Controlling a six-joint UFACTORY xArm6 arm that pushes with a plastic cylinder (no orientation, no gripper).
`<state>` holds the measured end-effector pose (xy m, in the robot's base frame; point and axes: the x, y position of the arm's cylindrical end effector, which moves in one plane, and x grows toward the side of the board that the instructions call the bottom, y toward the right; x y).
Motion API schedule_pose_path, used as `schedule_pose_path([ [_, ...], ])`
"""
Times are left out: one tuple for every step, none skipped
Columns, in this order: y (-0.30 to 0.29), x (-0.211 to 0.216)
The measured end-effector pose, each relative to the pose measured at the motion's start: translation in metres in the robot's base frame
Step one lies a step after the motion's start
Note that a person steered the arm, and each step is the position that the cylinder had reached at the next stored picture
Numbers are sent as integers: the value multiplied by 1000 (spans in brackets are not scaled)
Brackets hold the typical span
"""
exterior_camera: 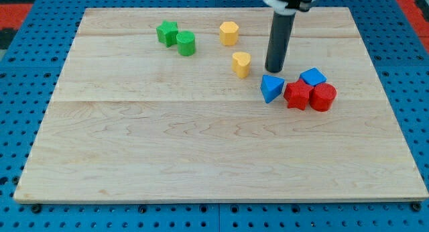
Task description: Push the yellow heart above the red star
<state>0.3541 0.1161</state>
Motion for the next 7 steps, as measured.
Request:
schedule_pose_path([
  [-24,-48],
  [-100,-47],
  [-97,-10],
  [-44,8],
  [-17,8],
  [-16,8],
  [-10,21],
])
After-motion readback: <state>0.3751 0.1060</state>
